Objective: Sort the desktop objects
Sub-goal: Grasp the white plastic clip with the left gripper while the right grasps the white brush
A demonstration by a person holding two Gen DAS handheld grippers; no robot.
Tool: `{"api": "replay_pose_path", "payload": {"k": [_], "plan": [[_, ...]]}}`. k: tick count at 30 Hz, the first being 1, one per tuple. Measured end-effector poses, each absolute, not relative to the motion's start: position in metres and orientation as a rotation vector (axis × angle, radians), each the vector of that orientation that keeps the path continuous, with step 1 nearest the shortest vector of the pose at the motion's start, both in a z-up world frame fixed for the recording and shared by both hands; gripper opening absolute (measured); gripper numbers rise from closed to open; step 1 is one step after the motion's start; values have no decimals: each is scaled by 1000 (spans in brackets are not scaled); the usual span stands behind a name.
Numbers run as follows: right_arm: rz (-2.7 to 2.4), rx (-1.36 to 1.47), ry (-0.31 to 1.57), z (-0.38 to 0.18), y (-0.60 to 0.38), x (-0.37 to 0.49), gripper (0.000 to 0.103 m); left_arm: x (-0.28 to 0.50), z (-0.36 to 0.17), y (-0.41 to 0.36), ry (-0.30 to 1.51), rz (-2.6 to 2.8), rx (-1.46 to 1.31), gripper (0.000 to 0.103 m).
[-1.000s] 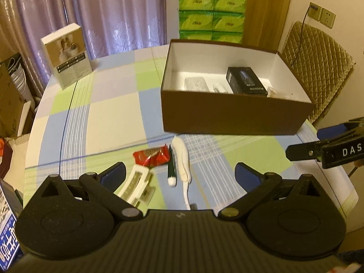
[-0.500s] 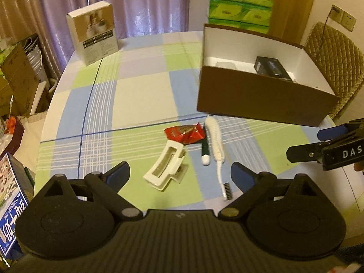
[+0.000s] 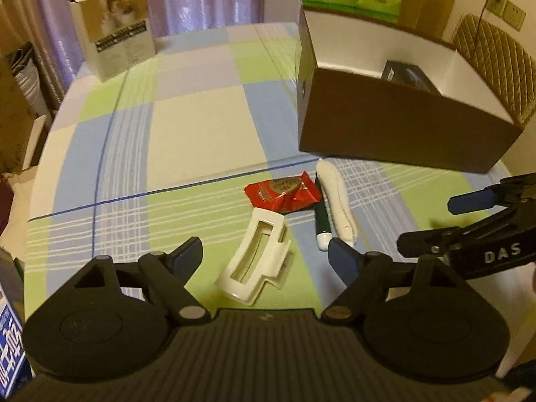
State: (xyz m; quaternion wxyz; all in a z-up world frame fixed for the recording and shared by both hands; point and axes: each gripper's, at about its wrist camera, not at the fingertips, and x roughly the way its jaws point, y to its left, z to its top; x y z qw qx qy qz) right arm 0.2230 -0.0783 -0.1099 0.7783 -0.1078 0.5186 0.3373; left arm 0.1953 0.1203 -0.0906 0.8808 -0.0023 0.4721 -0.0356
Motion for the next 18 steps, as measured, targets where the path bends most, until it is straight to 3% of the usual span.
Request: {"api": "replay_pose_path", "payload": {"k": [7, 11, 14, 18], "plan": [[696, -224, 1141, -120, -75, 232, 90, 217, -117, 122, 1038, -126, 44, 73], [695, -227, 1140, -127, -67, 236, 88, 224, -128, 125, 1069, -144, 56, 57], [711, -230, 1134, -131, -58, 237, 78, 225, -133, 130, 1082, -145, 35, 39], [736, -240, 1132, -139, -44, 239, 63, 224, -136, 143, 1089, -100, 1, 36]]}}
